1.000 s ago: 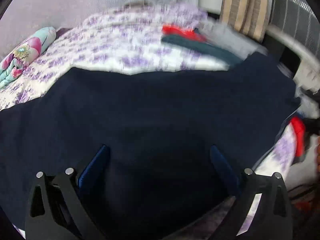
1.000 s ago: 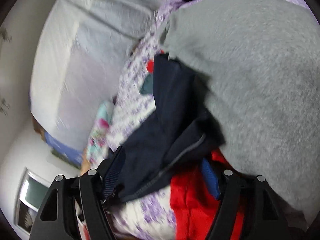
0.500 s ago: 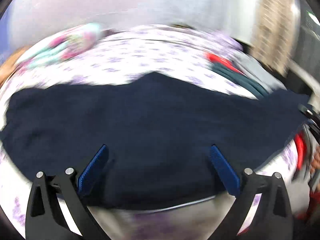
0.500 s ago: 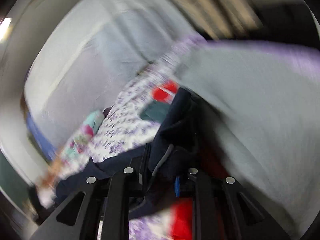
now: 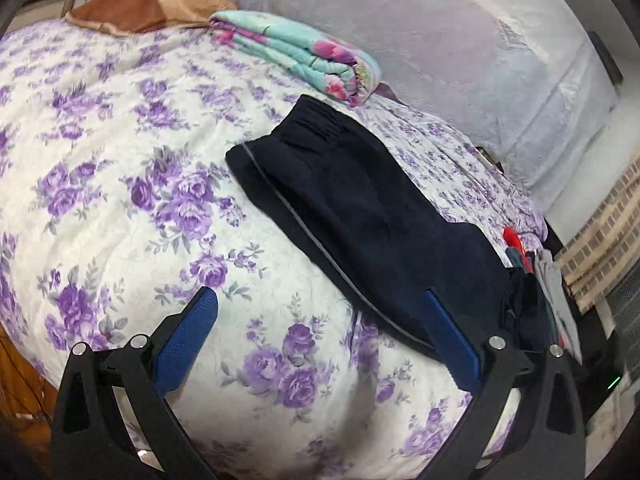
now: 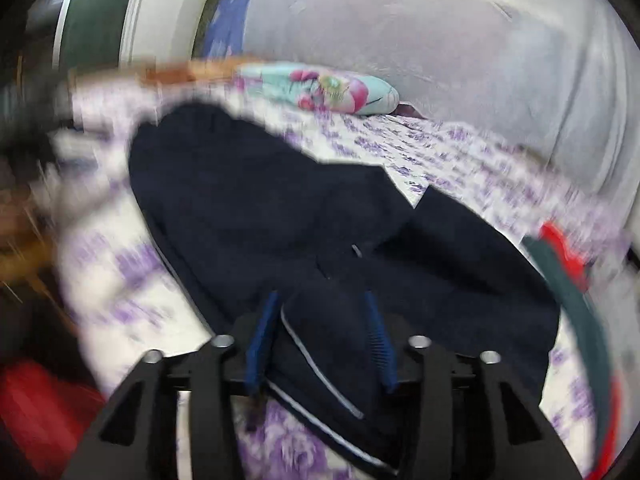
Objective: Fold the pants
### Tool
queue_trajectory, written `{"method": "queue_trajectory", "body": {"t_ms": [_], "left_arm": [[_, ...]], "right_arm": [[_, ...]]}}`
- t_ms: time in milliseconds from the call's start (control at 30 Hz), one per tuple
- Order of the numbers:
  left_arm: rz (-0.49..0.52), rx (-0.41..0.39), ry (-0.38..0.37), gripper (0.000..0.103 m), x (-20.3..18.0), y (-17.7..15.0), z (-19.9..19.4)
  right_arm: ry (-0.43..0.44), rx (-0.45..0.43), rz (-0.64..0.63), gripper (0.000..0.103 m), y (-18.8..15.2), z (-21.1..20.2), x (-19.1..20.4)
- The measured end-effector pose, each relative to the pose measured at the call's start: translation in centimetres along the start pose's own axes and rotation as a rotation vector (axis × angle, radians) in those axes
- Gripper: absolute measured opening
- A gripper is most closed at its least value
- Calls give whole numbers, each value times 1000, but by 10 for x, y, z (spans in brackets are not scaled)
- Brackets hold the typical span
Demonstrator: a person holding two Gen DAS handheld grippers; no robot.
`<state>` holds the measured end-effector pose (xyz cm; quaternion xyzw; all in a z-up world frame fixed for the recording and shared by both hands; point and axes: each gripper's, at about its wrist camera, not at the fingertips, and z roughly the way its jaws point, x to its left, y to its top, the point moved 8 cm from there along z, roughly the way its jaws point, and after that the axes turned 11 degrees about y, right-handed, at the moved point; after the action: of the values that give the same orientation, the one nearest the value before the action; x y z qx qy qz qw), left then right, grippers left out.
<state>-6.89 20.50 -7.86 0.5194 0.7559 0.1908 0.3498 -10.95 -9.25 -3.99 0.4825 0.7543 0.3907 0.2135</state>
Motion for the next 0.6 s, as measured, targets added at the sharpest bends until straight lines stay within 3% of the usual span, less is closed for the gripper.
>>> {"method": "queue_trajectory", "body": {"t_ms": [67, 133, 233, 300, 333, 367, 400, 467, 500, 600], "left_arm": [[37, -9, 39, 99, -6, -1, 3], [79, -22, 91, 99, -11, -2, 8], [134, -28, 156, 99, -19, -5, 13], [139, -20, 163, 99, -18, -3, 15], [132, -10, 153, 99, -19, -1, 17], [123, -3, 140, 99, -19, 1, 17], [103, 11, 110, 99, -19, 7, 21], [59, 43, 61, 99, -16, 17, 29], [38, 55, 52, 99, -14, 20, 33], [-19, 67, 32, 99, -8, 34, 44]], "right_arm": [[49, -77, 83, 61, 9, -26, -15], [-14, -138, 148, 61, 24, -43, -36], [-144, -152, 204, 61, 36, -40, -69], [-191, -71, 198, 61, 35, -12, -80], [-215, 18, 178, 65, 30, 13, -83], [-217, 200, 126, 70, 11, 53, -80], [-248, 235, 75, 76, 4, 68, -77], [-270, 202, 55, 77, 13, 67, -73], [-220, 168, 66, 77, 20, 59, -70], [-183, -1, 88, 86, 34, 24, -65]]}}
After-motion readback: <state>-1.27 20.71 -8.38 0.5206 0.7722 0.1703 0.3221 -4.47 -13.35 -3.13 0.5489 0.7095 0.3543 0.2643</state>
